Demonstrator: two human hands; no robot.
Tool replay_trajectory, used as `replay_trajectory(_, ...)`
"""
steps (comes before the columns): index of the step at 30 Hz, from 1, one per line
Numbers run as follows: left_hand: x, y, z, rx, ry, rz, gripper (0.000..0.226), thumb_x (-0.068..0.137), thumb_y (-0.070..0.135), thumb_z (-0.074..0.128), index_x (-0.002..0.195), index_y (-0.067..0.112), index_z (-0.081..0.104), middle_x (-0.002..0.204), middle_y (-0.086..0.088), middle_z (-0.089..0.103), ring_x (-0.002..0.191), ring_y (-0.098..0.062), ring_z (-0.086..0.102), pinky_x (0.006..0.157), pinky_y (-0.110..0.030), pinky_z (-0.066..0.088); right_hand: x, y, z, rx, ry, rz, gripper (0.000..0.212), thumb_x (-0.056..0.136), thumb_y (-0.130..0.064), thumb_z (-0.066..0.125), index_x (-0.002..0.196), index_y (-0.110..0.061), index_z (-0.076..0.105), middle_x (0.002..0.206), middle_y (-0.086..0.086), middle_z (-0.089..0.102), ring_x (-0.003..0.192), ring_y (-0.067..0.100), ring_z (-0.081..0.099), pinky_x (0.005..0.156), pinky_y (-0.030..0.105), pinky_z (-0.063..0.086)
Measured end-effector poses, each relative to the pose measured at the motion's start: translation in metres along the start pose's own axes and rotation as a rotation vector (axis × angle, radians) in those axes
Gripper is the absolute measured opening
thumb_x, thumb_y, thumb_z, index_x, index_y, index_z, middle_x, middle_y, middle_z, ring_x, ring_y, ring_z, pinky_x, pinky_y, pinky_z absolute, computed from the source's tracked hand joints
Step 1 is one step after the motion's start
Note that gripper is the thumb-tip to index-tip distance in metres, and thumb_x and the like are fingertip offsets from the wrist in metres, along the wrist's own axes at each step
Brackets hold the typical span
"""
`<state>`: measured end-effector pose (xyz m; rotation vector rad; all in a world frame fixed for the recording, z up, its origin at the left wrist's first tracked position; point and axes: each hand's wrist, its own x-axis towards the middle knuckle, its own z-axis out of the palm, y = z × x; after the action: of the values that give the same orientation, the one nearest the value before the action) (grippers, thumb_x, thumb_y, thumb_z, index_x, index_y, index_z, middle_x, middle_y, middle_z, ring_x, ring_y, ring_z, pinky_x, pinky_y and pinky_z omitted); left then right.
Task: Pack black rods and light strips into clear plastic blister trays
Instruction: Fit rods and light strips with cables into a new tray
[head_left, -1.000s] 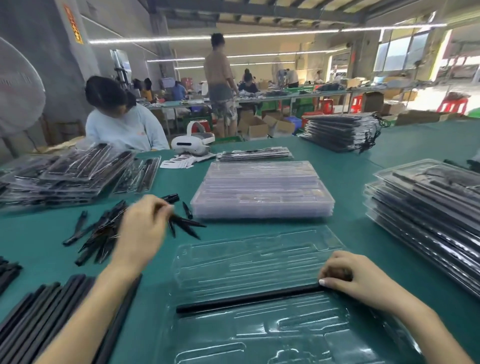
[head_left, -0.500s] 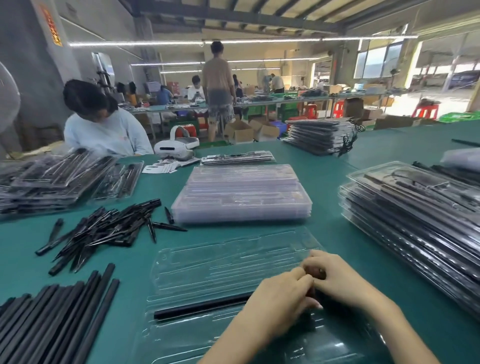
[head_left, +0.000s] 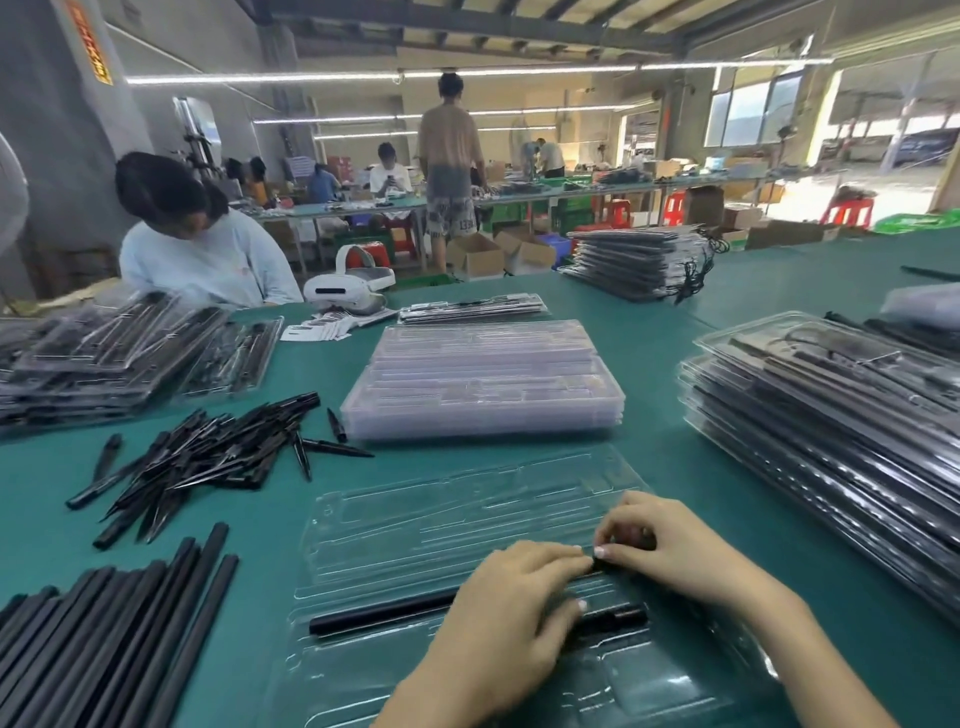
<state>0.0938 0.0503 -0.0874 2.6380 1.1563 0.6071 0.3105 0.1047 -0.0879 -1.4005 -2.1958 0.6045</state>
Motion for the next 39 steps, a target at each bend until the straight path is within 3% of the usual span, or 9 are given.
replay_trajectory(4,-0.014,0.013,0.005,0.398,-0.272,-0.129,0.066,0.096,0.054,-0.003,0.131,0.045,0.053,0.139,0.025,0.046,0.130,0.003,0.041,0.107,-0.030,0.034,0.001,0.000,0.001,-0.031,-0.003,-0.011,0.004,0.084,-0.025,0.073,0.080,-0.027,0.071,0.083,0.001,0.059,0.070,0.006,0.054,0.070,0.018,0.043)
replay_trajectory(7,-0.009,0.011,0.015,0.151,-0.368,-0.064,0.062,0.097,0.057,0.012,0.153,0.031,0.008,0.157,0.019,-0.003,0.141,-0.002,-0.018,0.115,-0.047,-0.015,0.001,-0.001,0.001,-0.045,0.004,-0.018,0.007,0.084,-0.024,0.073,0.078,-0.028,0.070,0.081,-0.001,0.058,0.068,0.005,0.052,0.068,0.017,0.041)
replay_trajectory(11,-0.009,0.009,0.013,0.128,-0.346,-0.068,0.066,0.097,0.057,0.018,0.153,0.029,-0.004,0.157,0.019,-0.014,0.138,0.000,-0.024,0.106,-0.043,-0.031,0.001,-0.002,0.004,-0.046,0.023,-0.036,0.019,0.082,-0.022,0.074,0.073,-0.036,0.065,0.077,-0.001,0.061,0.070,0.006,0.054,0.066,0.015,0.041)
replay_trajectory(16,-0.032,-0.042,-0.031,0.156,-0.072,-0.239,0.060,0.101,0.046,0.030,0.150,0.040,-0.005,0.158,0.019,0.004,0.146,-0.003,0.000,0.120,-0.033,-0.001,0.001,-0.015,0.007,0.113,0.157,-0.084,0.016,0.080,-0.014,0.075,0.075,-0.028,0.070,0.072,-0.005,0.064,0.071,0.010,0.059,0.071,0.021,0.046)
replay_trajectory(19,-0.071,-0.089,-0.080,0.297,0.216,-0.561,0.041,0.099,0.035,0.043,0.140,0.030,0.041,0.130,0.010,0.048,0.125,-0.012,0.041,0.101,-0.027,0.031,0.003,-0.033,0.014,0.189,0.257,-0.146,0.012,0.078,-0.010,0.073,0.077,-0.022,0.071,0.075,-0.008,0.065,0.071,0.008,0.059,0.070,0.014,0.044)
replay_trajectory(21,-0.104,-0.117,-0.106,0.312,0.305,-0.760,0.025,0.095,0.030,0.051,0.118,0.024,0.059,0.106,0.007,0.052,0.107,-0.016,0.049,0.090,-0.030,0.038,0.008,-0.048,0.022,0.198,0.261,-0.185,0.012,0.078,-0.008,0.073,0.078,-0.019,0.071,0.076,-0.010,0.066,0.072,0.008,0.060,0.070,0.013,0.044)
replay_trajectory(31,-0.262,-0.213,-0.173,0.663,0.100,-1.462,0.044,0.100,0.031,0.038,0.138,0.010,0.033,0.141,-0.014,0.034,0.131,-0.031,0.031,0.104,-0.043,0.033,0.051,-0.157,0.102,0.029,-0.295,-0.518,0.013,0.091,-0.030,0.063,0.092,-0.021,0.072,0.092,-0.007,0.062,0.086,0.002,0.057,0.083,0.022,0.045)
replay_trajectory(36,-0.294,-0.219,-0.169,0.756,0.215,-1.327,0.031,0.100,0.021,0.043,0.126,0.004,0.045,0.127,-0.016,0.050,0.116,-0.031,0.046,0.093,-0.038,0.041,0.085,-0.241,0.152,-0.019,-0.427,-0.662,0.025,0.094,-0.030,0.058,0.099,-0.009,0.070,0.098,0.006,0.061,0.089,0.013,0.057,0.086,0.027,0.044)
replay_trajectory(39,-0.300,-0.217,-0.177,0.777,0.254,-1.461,0.033,0.098,0.031,0.047,0.116,0.002,0.050,0.119,-0.014,0.058,0.111,-0.029,0.053,0.088,-0.036,0.044,0.095,-0.276,0.178,-0.080,-0.469,-0.716,0.026,0.095,-0.032,0.056,0.102,-0.010,0.069,0.102,0.008,0.061,0.094,0.018,0.055,0.088,0.037,0.045)
